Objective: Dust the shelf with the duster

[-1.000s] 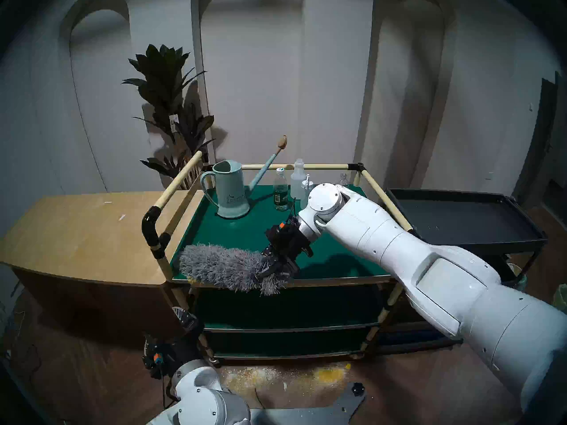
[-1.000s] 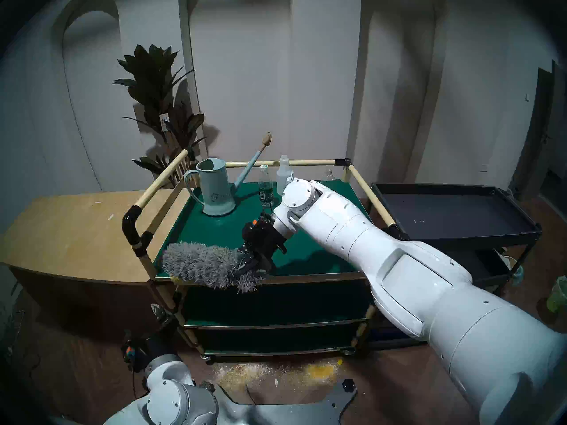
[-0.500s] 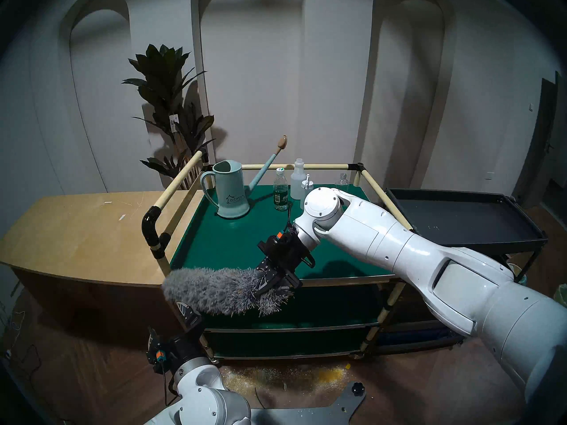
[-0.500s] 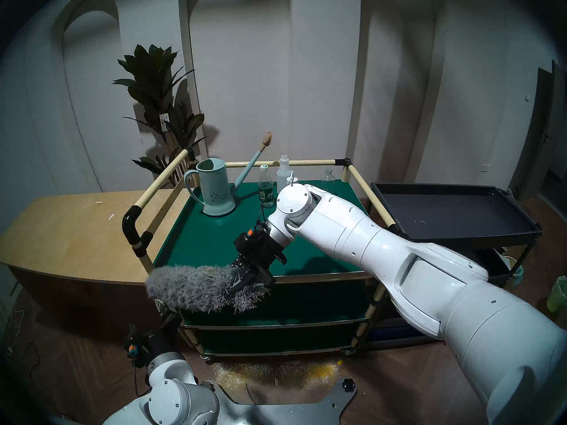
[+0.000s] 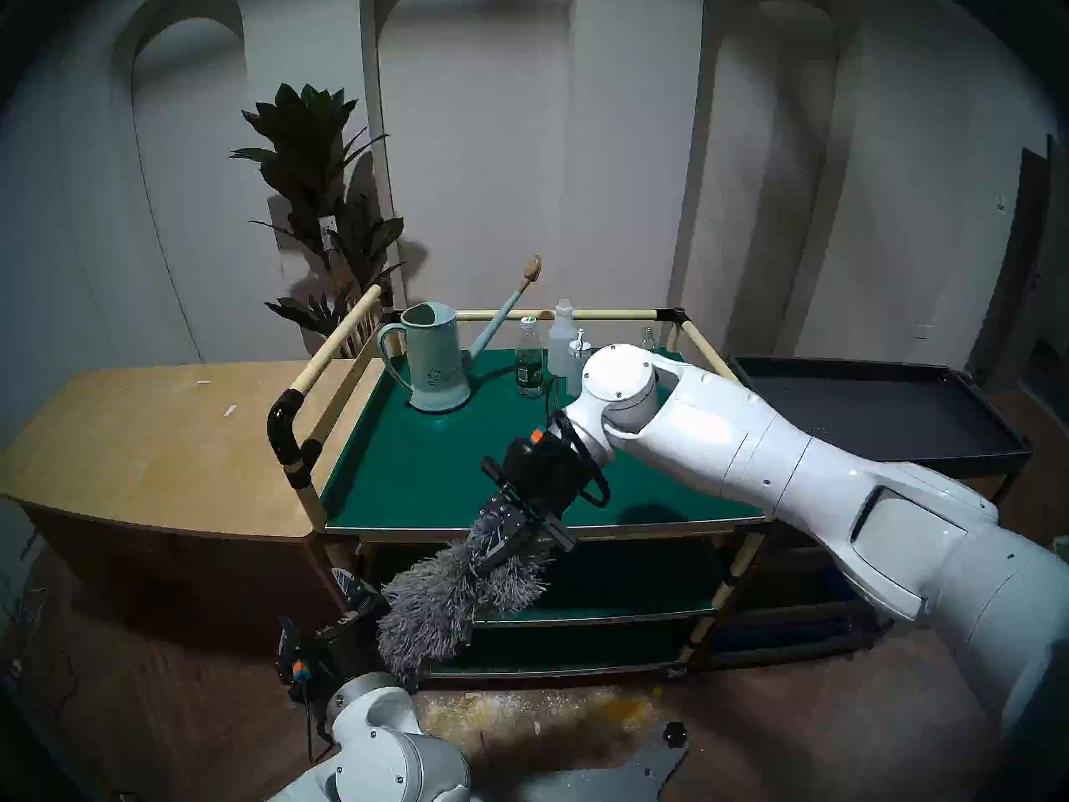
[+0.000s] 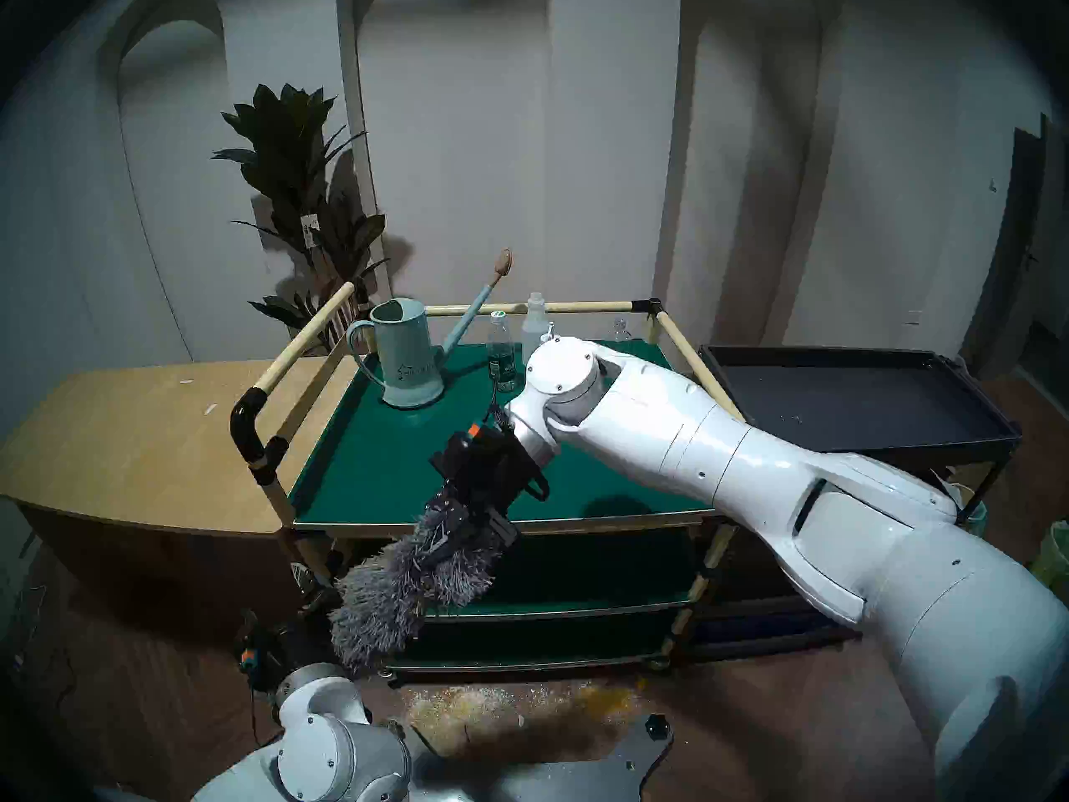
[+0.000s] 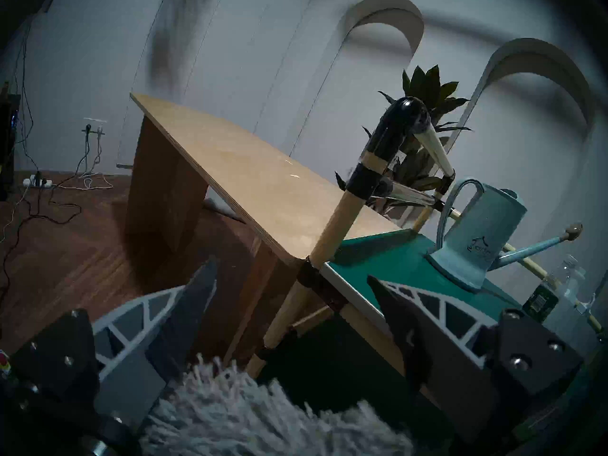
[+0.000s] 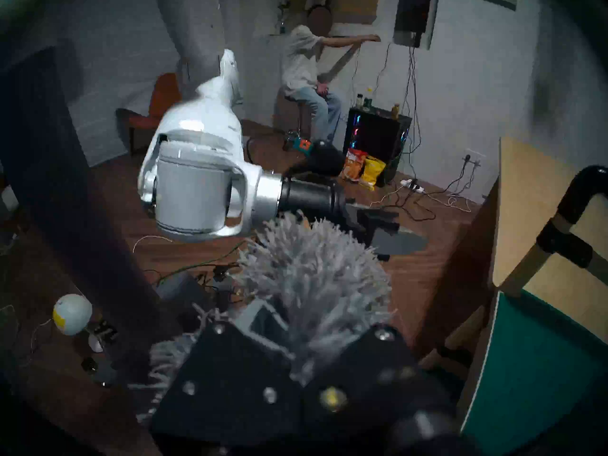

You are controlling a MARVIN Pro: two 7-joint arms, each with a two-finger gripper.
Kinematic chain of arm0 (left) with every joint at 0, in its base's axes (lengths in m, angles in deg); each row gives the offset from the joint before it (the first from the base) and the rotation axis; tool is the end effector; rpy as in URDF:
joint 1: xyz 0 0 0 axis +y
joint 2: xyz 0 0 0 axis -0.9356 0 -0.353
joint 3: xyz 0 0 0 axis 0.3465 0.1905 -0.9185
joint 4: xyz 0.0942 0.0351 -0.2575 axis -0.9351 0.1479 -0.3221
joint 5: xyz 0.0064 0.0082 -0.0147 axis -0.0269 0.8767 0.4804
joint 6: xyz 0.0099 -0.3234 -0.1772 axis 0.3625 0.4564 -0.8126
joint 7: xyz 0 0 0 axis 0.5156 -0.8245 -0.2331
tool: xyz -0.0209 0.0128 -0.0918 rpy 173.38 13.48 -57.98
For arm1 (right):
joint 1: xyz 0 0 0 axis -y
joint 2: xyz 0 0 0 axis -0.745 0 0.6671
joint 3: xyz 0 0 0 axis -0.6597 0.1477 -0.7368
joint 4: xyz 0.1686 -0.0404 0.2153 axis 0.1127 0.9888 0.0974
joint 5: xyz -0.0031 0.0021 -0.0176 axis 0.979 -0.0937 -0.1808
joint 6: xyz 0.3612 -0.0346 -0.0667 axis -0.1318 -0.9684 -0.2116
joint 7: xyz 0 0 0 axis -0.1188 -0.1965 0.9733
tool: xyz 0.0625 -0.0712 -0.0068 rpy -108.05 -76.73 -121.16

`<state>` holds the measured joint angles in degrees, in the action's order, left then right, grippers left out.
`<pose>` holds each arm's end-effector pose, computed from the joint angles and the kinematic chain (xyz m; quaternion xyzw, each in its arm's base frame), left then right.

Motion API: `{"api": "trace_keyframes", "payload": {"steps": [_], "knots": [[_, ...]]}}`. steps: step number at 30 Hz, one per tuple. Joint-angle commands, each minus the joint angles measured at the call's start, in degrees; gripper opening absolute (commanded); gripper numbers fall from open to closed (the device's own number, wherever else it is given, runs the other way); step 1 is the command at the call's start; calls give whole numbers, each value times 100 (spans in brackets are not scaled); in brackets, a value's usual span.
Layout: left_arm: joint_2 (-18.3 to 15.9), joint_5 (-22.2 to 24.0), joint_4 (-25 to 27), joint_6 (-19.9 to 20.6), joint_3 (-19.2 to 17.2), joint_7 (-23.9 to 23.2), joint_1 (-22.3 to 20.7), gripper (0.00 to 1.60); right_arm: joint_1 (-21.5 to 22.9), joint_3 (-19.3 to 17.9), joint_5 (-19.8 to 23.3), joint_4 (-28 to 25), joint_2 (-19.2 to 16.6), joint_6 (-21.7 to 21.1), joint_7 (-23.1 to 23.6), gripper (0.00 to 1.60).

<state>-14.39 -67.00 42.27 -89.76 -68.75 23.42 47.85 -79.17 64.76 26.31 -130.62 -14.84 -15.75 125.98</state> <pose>0.2581 -0.0442 -0.3315 -0.6451 -0.4105 -0.6383 0.0888 0.4571 0.2127 -0.1742 -0.3574 -0.7727 -0.2490 0.4618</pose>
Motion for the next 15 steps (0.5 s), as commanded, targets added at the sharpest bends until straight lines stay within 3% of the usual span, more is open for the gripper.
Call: {"api": "trace_keyframes", "payload": {"steps": [1, 6, 15], "knots": [[-39, -346, 352, 187, 17, 137, -56, 160, 117, -745, 659, -59, -483, -207, -187, 0], [-81, -595, 615, 296, -154, 277, -55, 160, 134, -1229, 981, 101, -724, -258, -480, 0], [-521, -833, 939, 631, -904, 416, -139, 160, 80, -2108, 1626, 236, -1272, -393, -891, 0]]}}
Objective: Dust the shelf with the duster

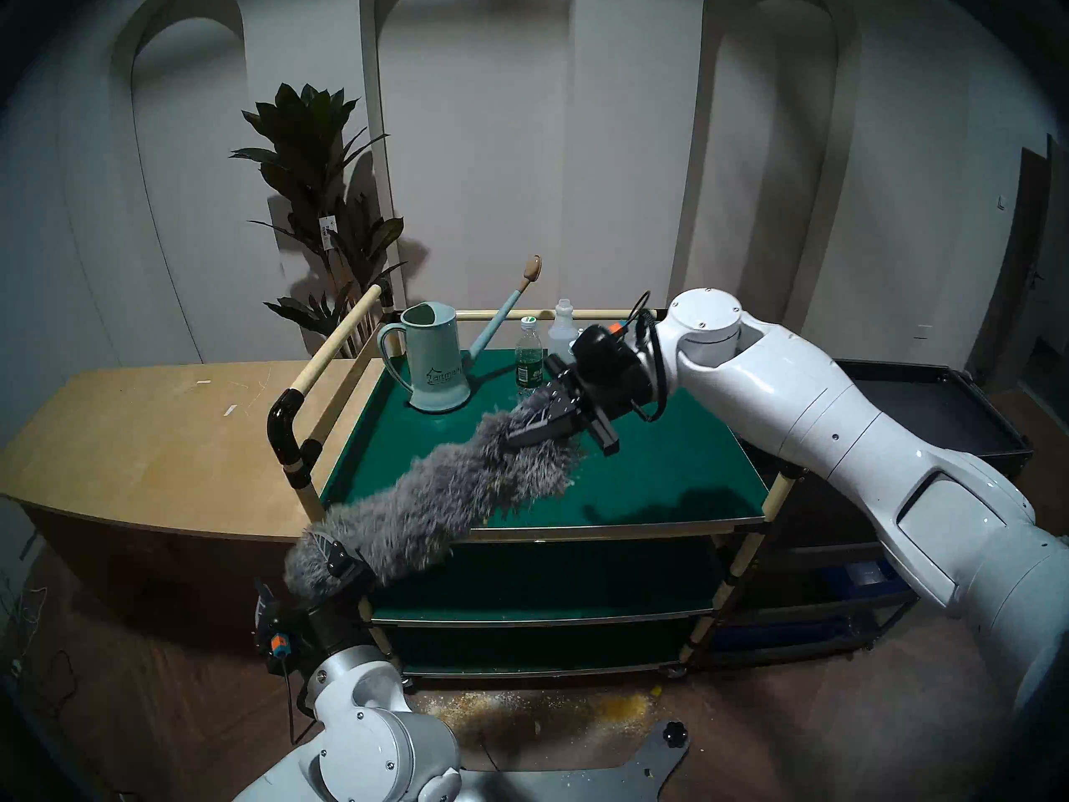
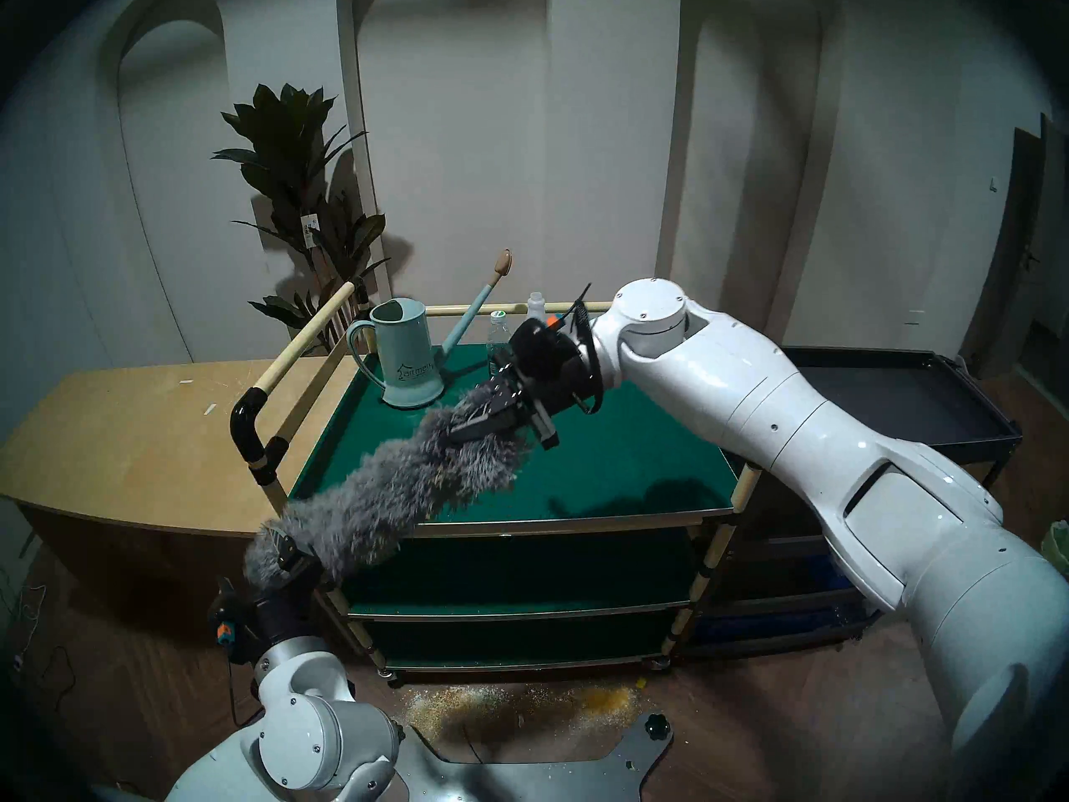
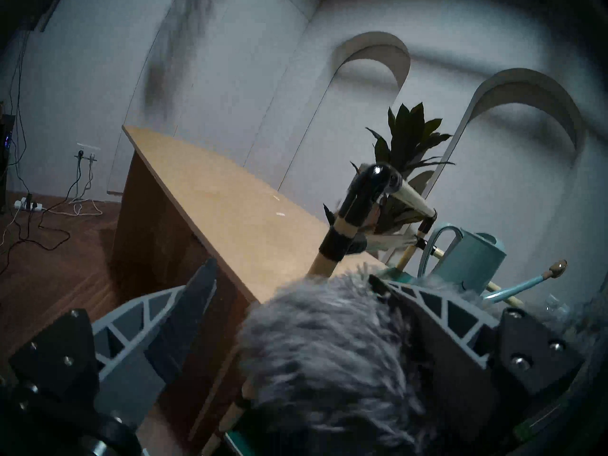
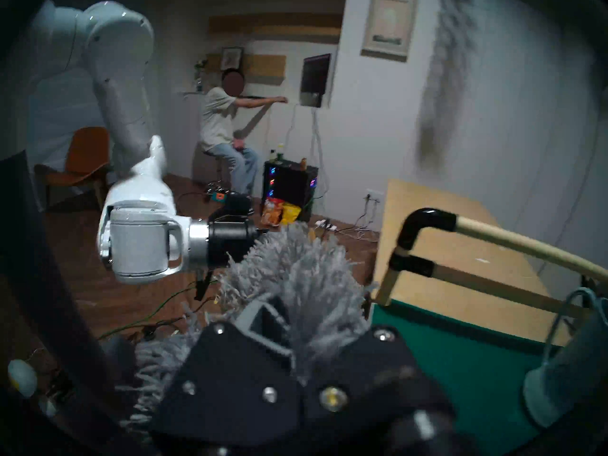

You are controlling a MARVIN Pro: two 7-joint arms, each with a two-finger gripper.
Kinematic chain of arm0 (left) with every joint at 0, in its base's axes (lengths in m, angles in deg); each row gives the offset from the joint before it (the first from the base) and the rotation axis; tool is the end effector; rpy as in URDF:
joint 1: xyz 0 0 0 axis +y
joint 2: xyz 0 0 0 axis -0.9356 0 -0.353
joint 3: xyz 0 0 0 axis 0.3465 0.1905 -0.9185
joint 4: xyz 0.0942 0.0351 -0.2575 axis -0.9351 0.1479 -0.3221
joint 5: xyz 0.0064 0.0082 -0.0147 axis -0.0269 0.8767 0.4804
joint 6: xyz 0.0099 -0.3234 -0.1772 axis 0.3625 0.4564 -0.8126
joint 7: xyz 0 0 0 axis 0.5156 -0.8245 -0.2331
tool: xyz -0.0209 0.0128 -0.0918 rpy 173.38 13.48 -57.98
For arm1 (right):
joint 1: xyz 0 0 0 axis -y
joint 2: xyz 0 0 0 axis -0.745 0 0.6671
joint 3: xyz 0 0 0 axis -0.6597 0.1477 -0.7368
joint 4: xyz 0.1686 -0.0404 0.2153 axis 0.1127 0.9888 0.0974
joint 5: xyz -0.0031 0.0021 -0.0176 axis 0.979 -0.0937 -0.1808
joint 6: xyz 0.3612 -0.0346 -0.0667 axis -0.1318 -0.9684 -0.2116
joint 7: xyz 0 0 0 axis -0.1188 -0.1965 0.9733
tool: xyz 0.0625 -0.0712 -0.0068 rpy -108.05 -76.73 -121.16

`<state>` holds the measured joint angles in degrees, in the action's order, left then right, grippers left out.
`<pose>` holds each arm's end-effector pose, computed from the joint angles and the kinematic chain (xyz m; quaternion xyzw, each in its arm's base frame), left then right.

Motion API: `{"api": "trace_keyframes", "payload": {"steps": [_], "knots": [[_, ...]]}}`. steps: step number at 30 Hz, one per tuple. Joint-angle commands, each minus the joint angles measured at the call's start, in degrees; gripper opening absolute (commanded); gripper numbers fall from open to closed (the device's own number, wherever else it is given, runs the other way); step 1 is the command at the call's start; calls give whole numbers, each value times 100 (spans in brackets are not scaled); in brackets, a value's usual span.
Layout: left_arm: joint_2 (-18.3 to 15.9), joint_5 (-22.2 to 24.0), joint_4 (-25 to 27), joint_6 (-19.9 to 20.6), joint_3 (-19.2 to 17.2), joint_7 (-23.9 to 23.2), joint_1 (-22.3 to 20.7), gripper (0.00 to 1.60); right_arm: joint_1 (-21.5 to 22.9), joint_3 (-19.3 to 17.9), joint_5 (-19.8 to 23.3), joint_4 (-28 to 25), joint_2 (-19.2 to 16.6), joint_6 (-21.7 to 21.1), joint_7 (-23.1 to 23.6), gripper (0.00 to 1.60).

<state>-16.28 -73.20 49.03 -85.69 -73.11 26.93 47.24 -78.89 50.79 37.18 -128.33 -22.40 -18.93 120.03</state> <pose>0.2752 -0.0218 -0.2710 -0.5877 -0.4002 -0.6936 0.1156 0.5231 0.1172 -0.0878 -0.4296 -0.6512 -0.4199 0.4638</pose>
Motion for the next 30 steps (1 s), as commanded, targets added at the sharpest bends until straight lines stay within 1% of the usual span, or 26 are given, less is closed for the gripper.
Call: {"api": "trace_keyframes", "payload": {"steps": [1, 6, 7, 8, 9, 14, 15, 16, 17, 18, 19, 22, 24, 27, 28, 29, 30], "knots": [[-369, -203, 256, 263, -514, 42, -119, 160, 47, -793, 582, 28, -601, -83, -337, 0], [-497, -154, 289, 498, -683, -50, -326, 160, -93, -1289, 888, 74, -960, -123, -551, 0], [-497, -154, 289, 498, -683, -50, -326, 160, -93, -1289, 888, 74, -960, -123, -551, 0], [-512, -140, 290, 530, -684, -88, -385, 160, -110, -1385, 915, 116, -1016, -132, -584, 0], [-559, -103, 290, 648, -693, -161, -491, 160, -207, -1581, 1046, 72, -1187, -150, -642, 0], [-606, -58, 288, 813, -677, -347, -754, 160, -370, -2026, 1197, 96, -1489, -156, -771, 0], [-606, -58, 288, 813, -677, -347, -754, 160, -370, -2026, 1197, 96, -1489, -156, -771, 0], [-625, -40, 281, 869, -676, -392, -807, 160, -430, -2113, 1246, 55, -1586, -159, -800, 0], [-645, -21, 260, 924, -691, -453, -910, 160, -515, -2294, 1294, 75, -1700, -158, -845, 0], [-670, -8, 250, 964, -703, -496, -965, 160, -562, -2391, 1311, 84, -1771, -147, -878, 0], [-670, -8, 250, 964, -703, -496, -965, 160, -562, -2391, 1311, 84, -1771, -147, -878, 0], [-776, 24, 275, 1098, -715, -721, -1194, 160, -777, -2752, 1395, 108, -2078, -143, -1000, 0], [-812, 38, 292, 1152, -682, -840, -1293, 160, -859, -2928, 1394, 172, -2155, -133, -1066, 0], [-865, 86, 298, 1250, -594, -1085, -1468, 160, -1047, -3140, 1418, 221, -2437, -118, -1222, 0], [-870, 98, 299, 1276, -569, -1149, -1517, 160, -1093, -3246, 1415, 282, -2399, -118, -1243, 0], [-870, 98, 299, 1276, -569, -1149, -1517, 160, -1093, -3246, 1415, 282, -2399, -118, -1243, 0], [-885, 132, 300, 1330, -502, -1303, -1623, 160, -1215, -3356, 1429, 320, -2565, -99, -1331, 0]]}}
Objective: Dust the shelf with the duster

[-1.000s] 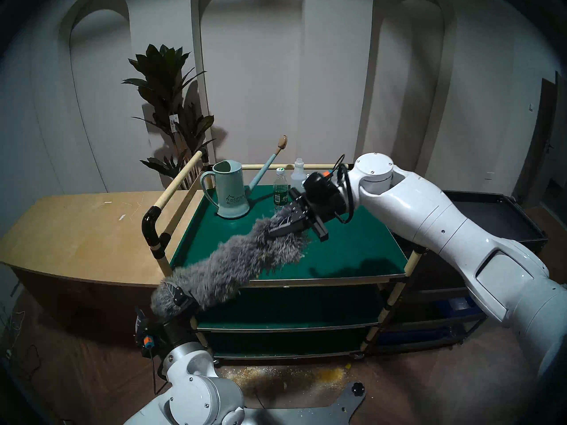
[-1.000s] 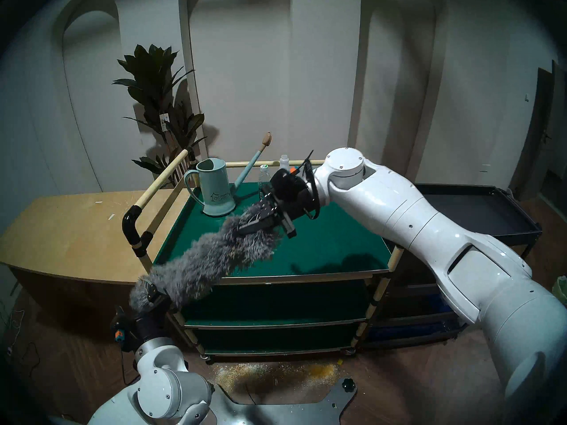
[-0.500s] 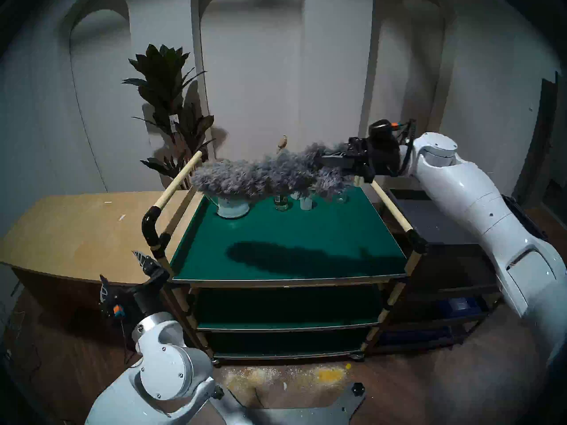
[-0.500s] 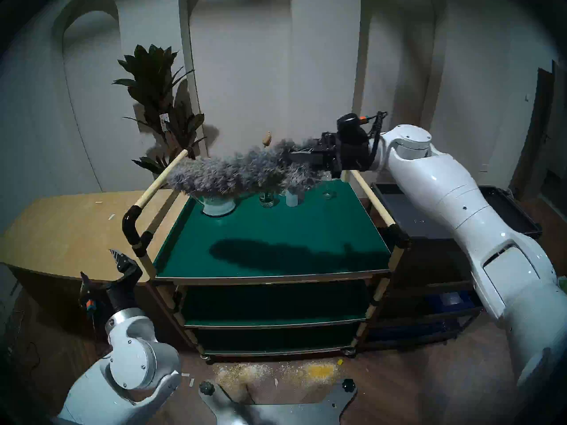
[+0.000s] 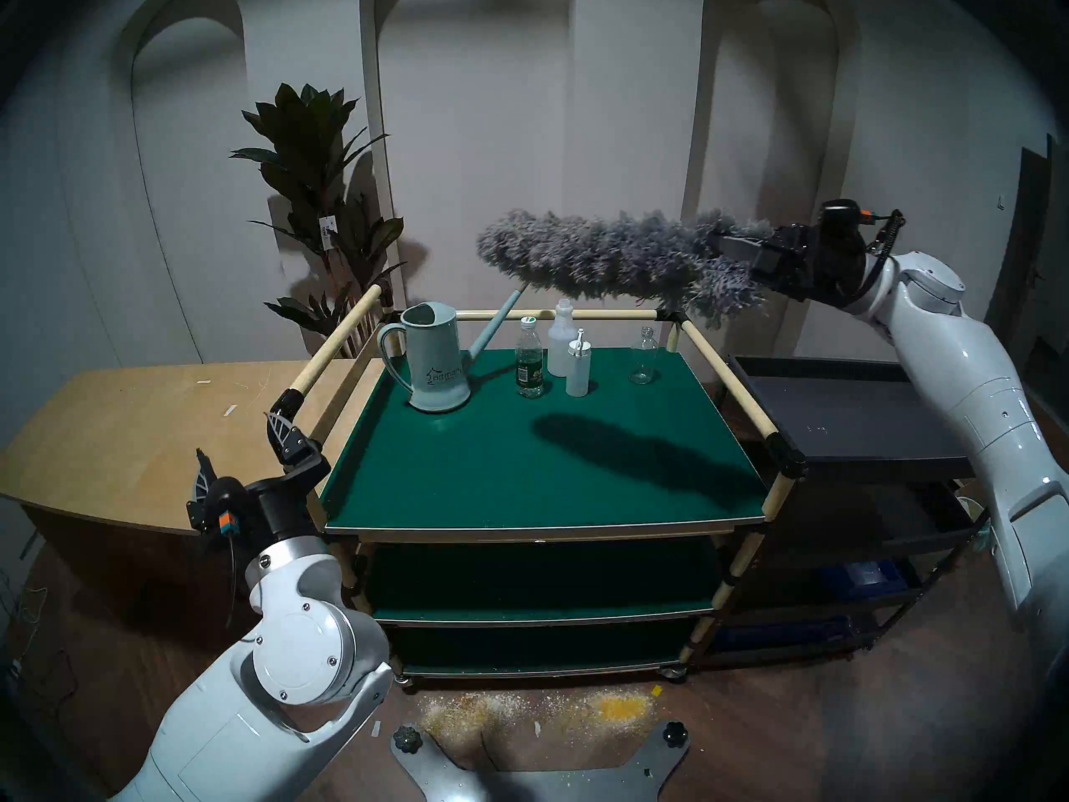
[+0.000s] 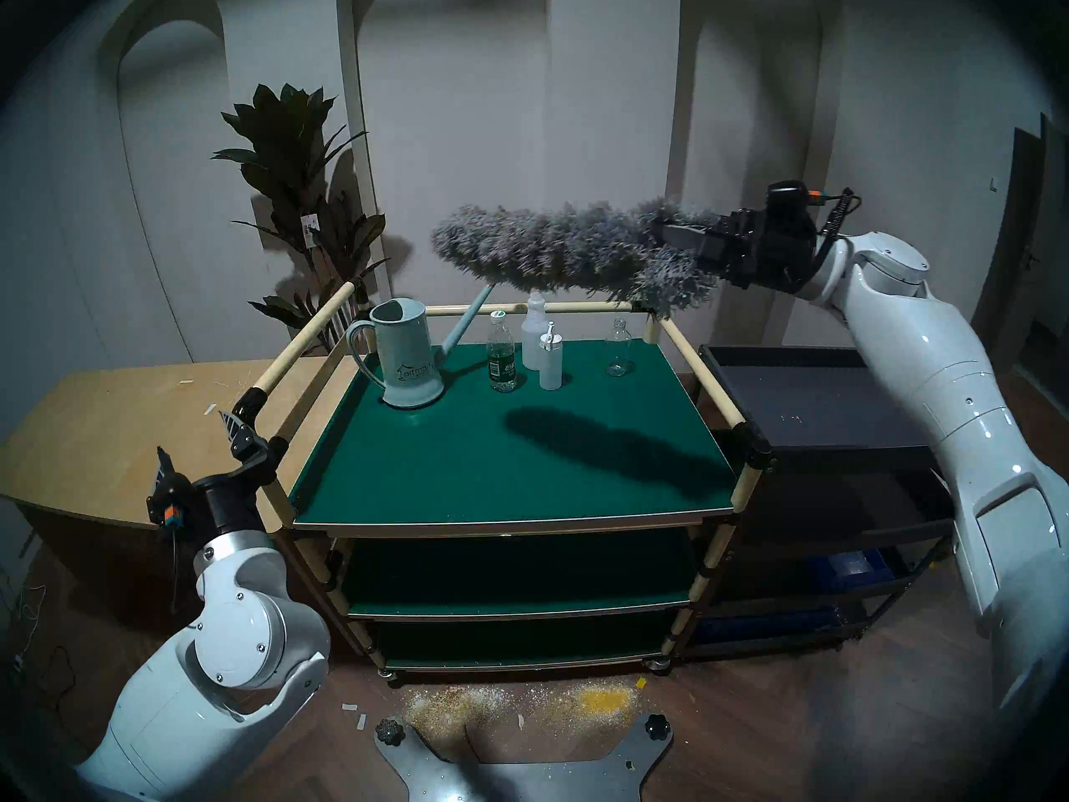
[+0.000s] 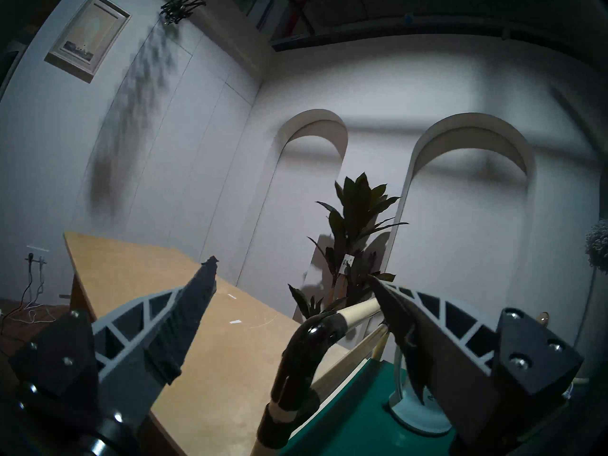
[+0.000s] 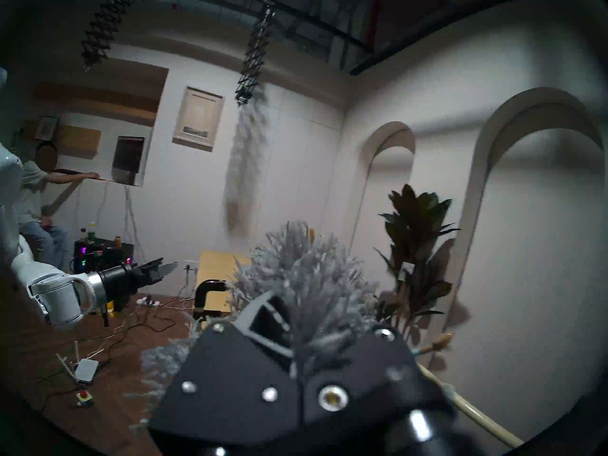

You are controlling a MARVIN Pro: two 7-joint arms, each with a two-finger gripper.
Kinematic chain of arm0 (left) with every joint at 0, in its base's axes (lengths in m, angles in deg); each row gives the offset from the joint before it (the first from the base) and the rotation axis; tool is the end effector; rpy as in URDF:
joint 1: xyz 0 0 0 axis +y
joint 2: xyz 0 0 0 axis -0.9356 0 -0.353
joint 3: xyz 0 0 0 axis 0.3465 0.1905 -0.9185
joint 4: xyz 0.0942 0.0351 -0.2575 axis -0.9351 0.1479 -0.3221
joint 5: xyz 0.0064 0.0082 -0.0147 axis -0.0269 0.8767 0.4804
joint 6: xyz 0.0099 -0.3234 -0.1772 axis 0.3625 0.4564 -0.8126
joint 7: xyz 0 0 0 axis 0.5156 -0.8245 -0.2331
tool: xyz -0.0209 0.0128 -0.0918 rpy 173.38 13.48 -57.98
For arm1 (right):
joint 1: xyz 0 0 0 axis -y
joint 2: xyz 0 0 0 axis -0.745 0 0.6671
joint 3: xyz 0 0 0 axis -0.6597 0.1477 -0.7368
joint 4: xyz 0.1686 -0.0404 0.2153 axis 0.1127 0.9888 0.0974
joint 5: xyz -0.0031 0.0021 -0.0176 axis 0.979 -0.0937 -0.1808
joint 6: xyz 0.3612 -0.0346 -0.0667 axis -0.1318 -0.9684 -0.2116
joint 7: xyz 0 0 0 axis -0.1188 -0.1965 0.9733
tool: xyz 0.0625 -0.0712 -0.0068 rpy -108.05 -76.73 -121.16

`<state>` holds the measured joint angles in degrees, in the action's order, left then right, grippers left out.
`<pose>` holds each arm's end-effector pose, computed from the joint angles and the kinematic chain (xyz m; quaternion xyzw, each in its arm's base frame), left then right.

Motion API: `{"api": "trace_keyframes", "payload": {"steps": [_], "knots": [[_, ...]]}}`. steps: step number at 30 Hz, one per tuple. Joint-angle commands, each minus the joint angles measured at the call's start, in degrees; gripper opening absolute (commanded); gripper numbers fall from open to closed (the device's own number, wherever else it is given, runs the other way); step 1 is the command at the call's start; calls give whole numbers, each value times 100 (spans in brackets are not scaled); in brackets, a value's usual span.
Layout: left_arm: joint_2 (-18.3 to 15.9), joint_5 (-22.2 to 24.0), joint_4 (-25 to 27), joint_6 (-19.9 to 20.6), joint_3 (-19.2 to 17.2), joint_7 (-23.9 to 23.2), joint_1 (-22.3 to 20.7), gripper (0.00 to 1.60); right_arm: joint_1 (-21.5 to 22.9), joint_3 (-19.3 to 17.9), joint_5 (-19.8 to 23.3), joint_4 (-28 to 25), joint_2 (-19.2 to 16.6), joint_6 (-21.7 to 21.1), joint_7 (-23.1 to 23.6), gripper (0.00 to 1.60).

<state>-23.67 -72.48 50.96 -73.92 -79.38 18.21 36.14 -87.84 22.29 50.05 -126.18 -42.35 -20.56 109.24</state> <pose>0.3411 0.0107 -0.1829 -0.5399 -0.2709 -0.7851 0.1370 0.5378 -0.1596 0.0198 -0.5078 -0.4135 -0.6723 0.3453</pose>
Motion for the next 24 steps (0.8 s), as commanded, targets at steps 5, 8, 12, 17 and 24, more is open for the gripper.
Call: {"api": "trace_keyframes", "payload": {"steps": [5, 8, 12, 17, 24], "knots": [[-186, 123, 107, 249, 338, -818, -748, 160, -588, -825, 163, 287, -889, 117, -430, 0], [-209, 200, 90, 330, 478, -1083, -909, 160, -794, -1035, 192, 389, -1120, 161, -541, 0], [-273, 267, 69, 431, 627, -1405, -1071, 160, -1020, -1258, 221, 557, -1327, 197, -653, 0], [-351, 333, 17, 525, 735, -1729, -1230, 160, -1336, -1392, 245, 751, -1550, 215, -779, 0], [-477, 455, -124, 623, 812, -2217, -1478, 160, -1856, -1445, 257, 1098, -1643, 220, -957, 0]]}}
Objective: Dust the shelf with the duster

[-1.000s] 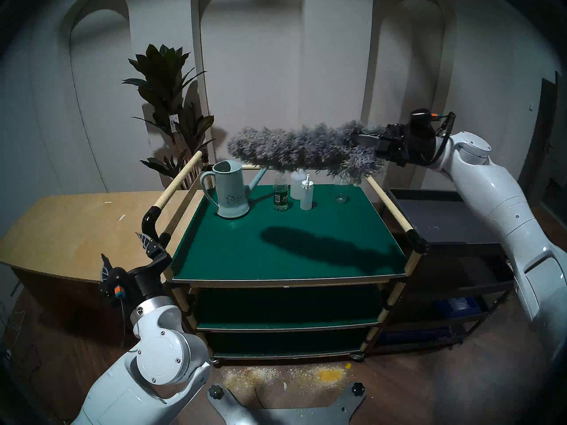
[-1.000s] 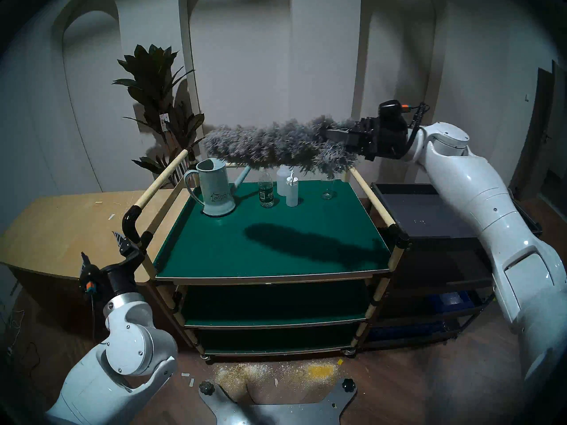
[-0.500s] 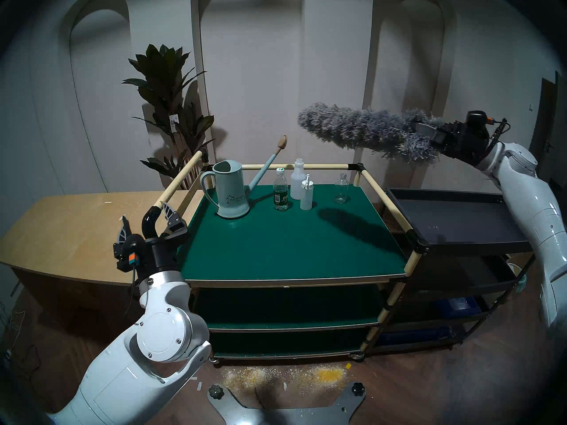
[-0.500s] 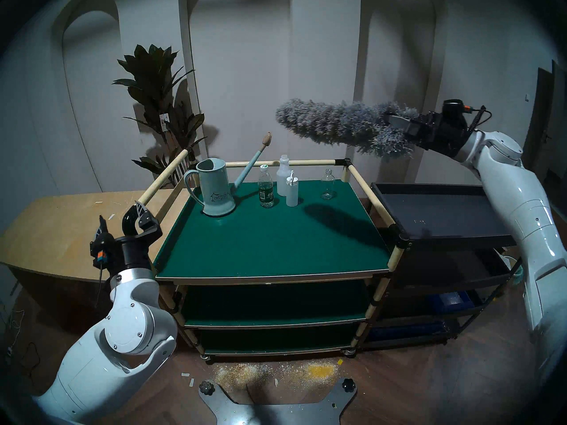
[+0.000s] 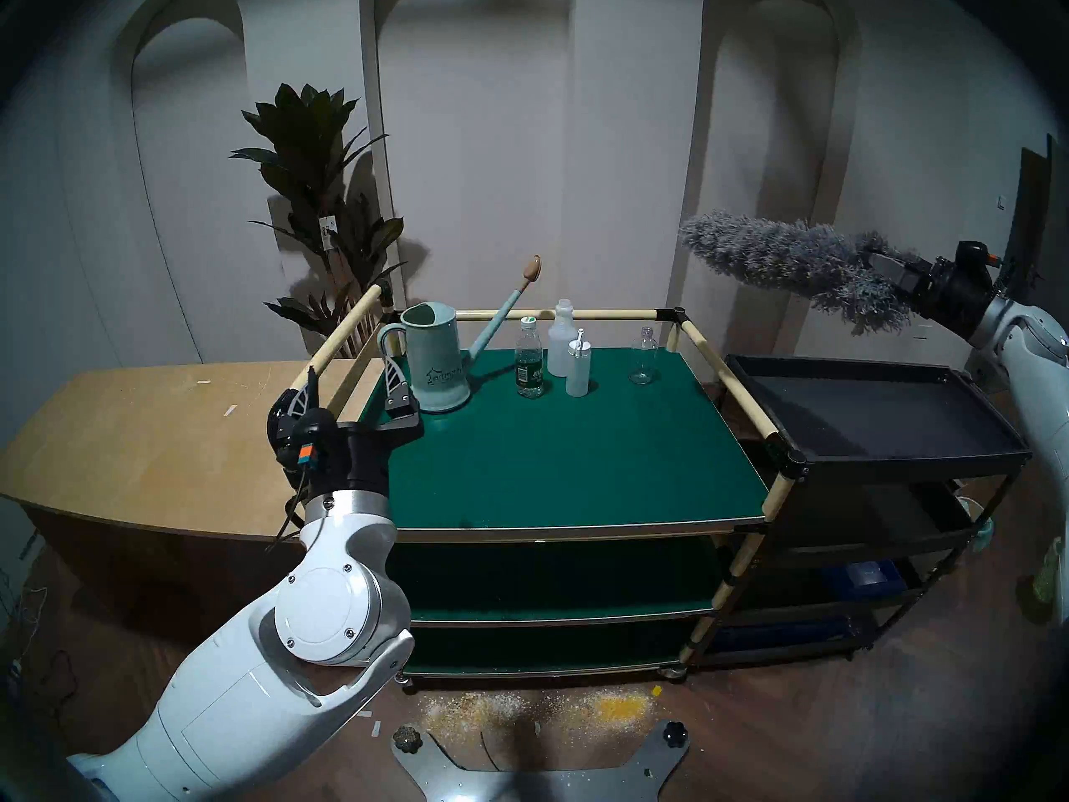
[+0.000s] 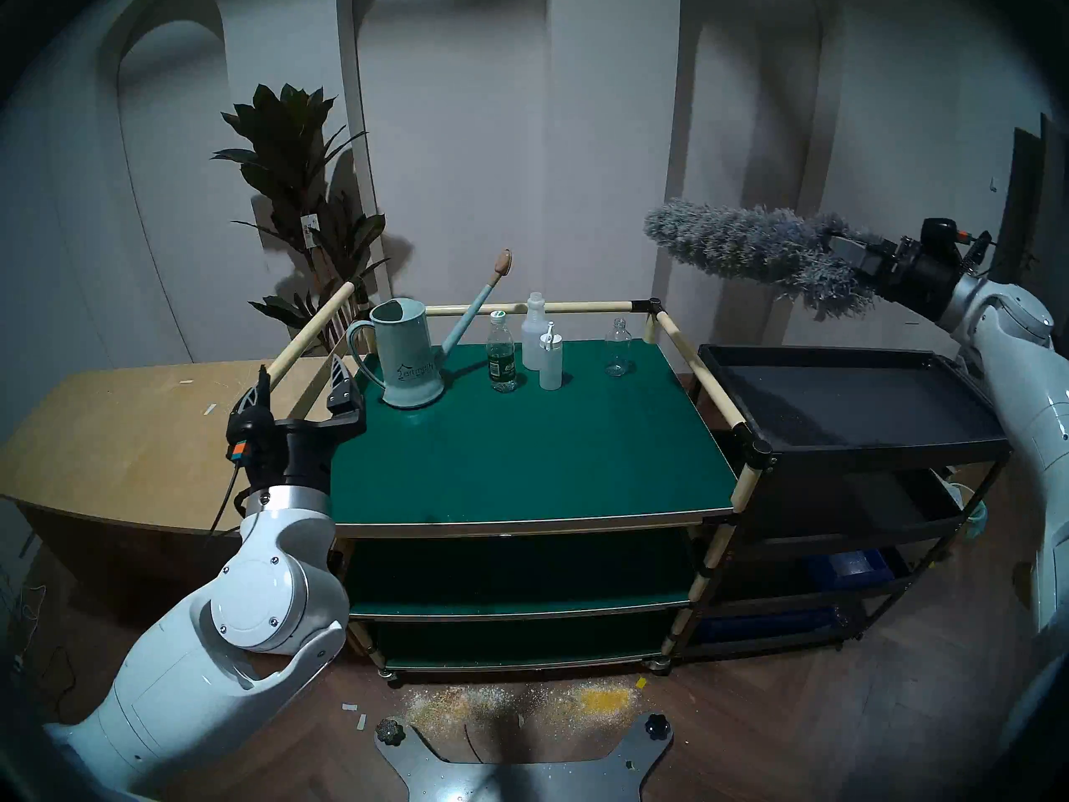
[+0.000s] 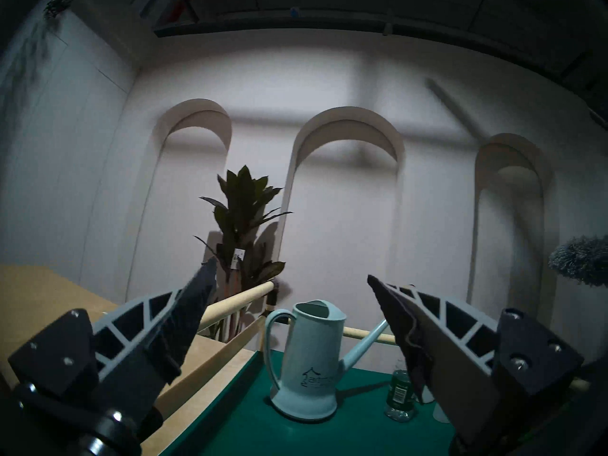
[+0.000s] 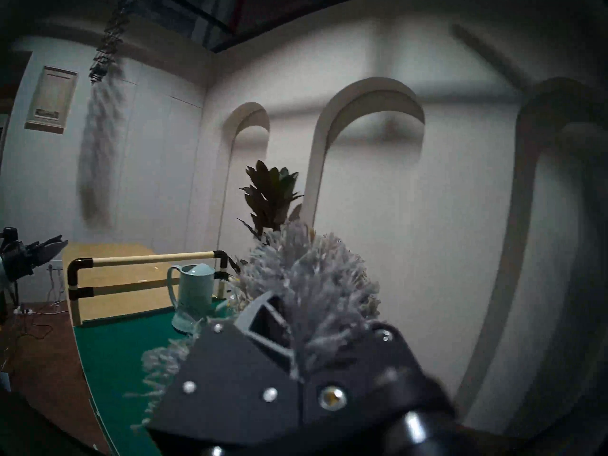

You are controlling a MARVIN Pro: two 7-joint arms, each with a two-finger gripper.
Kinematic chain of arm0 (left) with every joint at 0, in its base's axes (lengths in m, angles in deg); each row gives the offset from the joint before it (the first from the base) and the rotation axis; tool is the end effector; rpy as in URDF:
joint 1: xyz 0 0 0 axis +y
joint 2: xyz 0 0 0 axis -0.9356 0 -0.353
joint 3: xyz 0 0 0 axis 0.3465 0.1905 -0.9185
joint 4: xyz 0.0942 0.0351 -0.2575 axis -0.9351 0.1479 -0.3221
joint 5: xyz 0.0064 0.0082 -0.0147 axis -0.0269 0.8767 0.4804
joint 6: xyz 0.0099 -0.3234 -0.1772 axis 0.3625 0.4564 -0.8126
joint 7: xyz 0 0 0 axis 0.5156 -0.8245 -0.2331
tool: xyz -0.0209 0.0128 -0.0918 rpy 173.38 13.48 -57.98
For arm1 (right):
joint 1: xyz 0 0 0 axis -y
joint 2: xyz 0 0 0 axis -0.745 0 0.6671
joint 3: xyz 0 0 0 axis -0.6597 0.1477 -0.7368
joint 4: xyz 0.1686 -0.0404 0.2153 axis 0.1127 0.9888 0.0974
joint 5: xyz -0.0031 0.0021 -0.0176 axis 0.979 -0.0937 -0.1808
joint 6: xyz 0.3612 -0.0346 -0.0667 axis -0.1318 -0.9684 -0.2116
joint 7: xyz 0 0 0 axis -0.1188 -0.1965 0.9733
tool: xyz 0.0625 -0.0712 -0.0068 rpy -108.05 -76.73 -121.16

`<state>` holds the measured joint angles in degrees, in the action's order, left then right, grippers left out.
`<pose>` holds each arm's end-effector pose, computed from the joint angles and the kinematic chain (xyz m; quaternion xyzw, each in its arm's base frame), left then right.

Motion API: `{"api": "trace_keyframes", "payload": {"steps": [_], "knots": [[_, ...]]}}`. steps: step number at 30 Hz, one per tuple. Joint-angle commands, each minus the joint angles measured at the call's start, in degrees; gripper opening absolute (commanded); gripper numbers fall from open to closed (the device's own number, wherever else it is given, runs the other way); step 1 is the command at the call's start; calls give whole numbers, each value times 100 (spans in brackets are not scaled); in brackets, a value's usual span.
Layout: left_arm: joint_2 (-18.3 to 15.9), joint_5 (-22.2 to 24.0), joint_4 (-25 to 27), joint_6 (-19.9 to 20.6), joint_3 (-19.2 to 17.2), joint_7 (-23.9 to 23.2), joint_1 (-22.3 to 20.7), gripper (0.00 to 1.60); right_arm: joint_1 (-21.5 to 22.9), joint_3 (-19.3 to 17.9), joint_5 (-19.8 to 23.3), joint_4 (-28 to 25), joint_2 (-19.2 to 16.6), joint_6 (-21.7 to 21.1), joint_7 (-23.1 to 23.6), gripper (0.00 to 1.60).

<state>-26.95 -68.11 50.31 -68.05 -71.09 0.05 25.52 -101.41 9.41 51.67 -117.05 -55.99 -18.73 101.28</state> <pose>0.3702 -0.0531 -0.1566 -0.5757 -0.0948 -0.8120 0.0176 0.4874 -0.3531 -0.0089 -0.6209 -0.2529 -0.7179 0.1873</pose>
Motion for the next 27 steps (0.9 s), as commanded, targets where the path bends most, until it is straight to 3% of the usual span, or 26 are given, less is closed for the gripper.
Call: {"api": "trace_keyframes", "payload": {"steps": [1, 19, 27], "knots": [[-163, 36, -88, 57, -4, -473, -455, 160, -581, -163, 106, 231, -276, 35, -187, 0], [-198, 405, -976, 324, 79, -1782, -1388, 160, -1492, -326, 289, 536, -176, 261, -674, 0], [-83, 562, -1480, 457, 127, -2303, -1810, 160, -1838, -338, 365, 457, 33, 387, -963, 0]]}}
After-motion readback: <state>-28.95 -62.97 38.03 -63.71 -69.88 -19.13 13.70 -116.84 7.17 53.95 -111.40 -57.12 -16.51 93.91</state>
